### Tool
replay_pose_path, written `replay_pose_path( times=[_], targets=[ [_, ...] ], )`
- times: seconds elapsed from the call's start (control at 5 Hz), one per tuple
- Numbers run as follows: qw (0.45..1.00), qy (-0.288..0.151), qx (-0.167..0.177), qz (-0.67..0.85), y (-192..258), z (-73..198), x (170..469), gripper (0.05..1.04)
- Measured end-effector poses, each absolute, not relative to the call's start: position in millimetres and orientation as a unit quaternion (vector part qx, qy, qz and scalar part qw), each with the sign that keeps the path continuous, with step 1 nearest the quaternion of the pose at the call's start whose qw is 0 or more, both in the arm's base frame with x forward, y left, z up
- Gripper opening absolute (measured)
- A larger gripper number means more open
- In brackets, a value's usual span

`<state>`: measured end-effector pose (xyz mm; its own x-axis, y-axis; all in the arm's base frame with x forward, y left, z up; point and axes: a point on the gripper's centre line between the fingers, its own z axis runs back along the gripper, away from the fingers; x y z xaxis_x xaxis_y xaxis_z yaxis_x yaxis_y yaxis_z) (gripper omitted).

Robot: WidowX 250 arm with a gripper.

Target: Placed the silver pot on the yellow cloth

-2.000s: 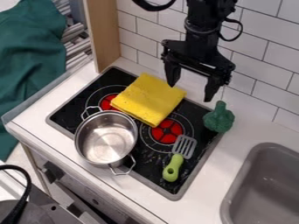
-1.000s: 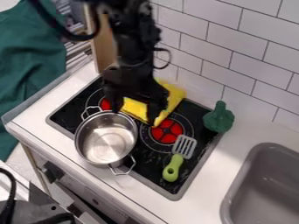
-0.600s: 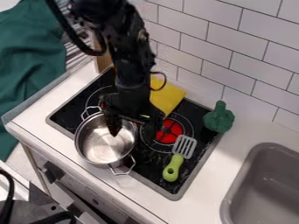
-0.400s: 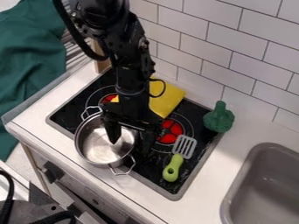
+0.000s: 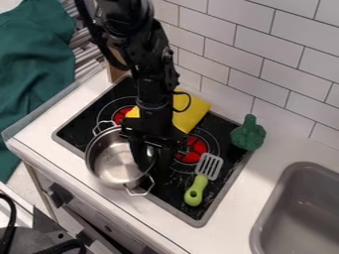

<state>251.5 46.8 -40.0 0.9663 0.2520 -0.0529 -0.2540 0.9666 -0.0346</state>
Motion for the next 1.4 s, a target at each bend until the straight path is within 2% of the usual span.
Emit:
replay_pose_path(
  times=[0.2, 0.4, 0.6, 0.8, 1.0, 1.2, 1.4],
  targets=[
    [0.991, 0.024, -0.020, 0.129, 44, -41, 257, 0.303],
    [0.992, 0.020, -0.015, 0.127, 43, -40, 263, 0.141],
    [0.991, 0.024, -0.007, 0.134, 44, -38, 260, 0.075],
    [0.984, 0.009, 0.027, 0.179, 45, -10, 246, 0.060],
    [0.967, -0.042, 0.072, 0.242, 46, 31, 235, 0.057],
    [0.966, -0.083, 0.092, 0.225, 38, 57, 251, 0.056],
    [0.976, -0.102, 0.098, 0.166, 19, 68, 294, 0.056]
  ],
)
